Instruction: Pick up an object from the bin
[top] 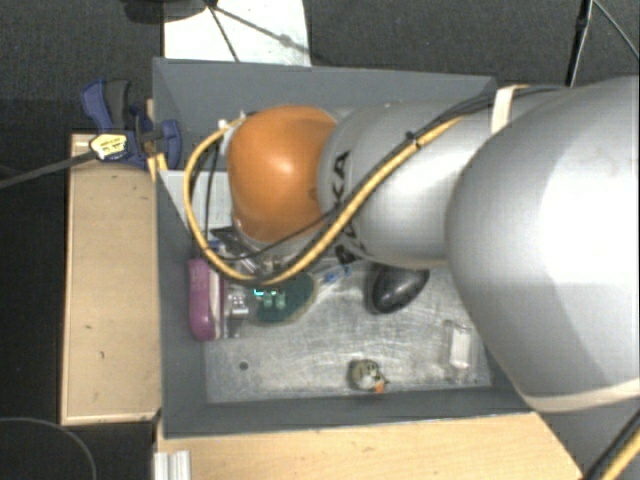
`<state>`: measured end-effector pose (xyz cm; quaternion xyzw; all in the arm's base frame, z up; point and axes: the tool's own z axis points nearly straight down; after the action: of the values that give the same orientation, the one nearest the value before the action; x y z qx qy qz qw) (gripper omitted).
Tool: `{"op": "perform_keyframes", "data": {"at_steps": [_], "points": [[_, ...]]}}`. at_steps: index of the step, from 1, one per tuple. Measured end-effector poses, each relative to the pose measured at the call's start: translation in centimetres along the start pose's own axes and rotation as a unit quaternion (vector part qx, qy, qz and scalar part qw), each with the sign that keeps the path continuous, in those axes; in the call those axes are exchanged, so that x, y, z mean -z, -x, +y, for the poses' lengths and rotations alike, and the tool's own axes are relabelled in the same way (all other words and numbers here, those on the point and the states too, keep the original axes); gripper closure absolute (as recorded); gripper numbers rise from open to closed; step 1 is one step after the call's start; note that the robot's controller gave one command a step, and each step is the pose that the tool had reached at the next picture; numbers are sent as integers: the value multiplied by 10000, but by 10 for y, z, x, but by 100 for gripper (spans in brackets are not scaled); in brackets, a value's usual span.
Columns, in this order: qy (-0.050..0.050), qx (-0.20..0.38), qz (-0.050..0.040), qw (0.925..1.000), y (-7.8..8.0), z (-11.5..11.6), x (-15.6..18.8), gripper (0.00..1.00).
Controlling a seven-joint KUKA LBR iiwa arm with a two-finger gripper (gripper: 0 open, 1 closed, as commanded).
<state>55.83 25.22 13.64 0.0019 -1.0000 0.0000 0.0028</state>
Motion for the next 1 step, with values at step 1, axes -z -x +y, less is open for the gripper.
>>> {"op": "perform_keyframes", "data": {"at_steps": [1], "points": [[-1,1957,-53,9807,7,-83,-65,0]]}}
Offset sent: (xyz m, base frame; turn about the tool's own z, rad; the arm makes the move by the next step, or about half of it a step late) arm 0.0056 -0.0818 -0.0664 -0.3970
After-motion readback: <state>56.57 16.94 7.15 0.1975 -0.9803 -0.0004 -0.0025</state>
